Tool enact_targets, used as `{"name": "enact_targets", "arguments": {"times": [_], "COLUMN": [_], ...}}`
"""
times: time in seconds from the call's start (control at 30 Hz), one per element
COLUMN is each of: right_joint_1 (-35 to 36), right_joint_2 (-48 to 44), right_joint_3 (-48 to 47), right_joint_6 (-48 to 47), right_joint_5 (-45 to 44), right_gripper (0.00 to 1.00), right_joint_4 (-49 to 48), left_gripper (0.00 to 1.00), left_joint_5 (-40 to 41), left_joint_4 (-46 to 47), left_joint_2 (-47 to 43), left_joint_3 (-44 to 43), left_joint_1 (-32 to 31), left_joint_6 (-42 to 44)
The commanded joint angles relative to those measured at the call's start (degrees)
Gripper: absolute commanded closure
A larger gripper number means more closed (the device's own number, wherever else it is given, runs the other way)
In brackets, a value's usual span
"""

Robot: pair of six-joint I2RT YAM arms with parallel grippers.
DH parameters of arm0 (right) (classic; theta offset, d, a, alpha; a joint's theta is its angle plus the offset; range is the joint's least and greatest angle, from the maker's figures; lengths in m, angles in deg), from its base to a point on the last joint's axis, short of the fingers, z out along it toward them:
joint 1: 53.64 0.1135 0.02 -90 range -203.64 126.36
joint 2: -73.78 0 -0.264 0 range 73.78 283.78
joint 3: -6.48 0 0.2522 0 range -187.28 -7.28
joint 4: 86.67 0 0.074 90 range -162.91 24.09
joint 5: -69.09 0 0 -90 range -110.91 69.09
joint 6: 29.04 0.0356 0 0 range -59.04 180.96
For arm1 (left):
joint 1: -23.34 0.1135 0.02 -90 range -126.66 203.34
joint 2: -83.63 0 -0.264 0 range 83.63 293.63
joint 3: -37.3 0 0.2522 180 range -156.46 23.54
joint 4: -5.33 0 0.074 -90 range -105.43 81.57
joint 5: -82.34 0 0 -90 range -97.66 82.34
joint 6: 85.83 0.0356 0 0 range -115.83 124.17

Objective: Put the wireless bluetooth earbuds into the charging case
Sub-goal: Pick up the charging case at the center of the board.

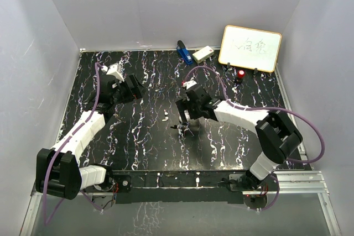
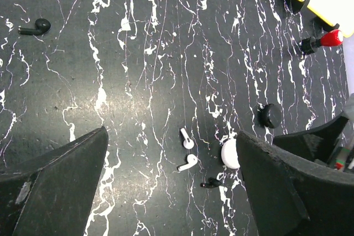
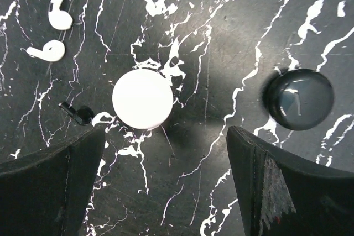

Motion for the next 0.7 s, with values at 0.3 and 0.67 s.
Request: {"name": "enact_targets", "arguments": {"times": [0.3, 0.67], "right_joint_1": [2.56, 4.83], "right_joint_2": [6.63, 11.17], "right_joint_3": [-2.21, -3.72], "right_joint_6": [0.35, 1.23], "right_joint_5": [-1.3, -3.66], "right_gripper": [0.14, 0.28], "right_joint_4": [-3.84, -4.28], "left_gripper": [0.01, 0.01], "left_joint_5": [-2.0, -1.92], "left_joint_4": [-1.65, -2.16], "left_joint_2": [-1.7, -2.54], "left_joint_3": [0.33, 0.85], "left_joint_1": [-0.2, -0.21], "left_joint_6": [0.98, 1.7]}}
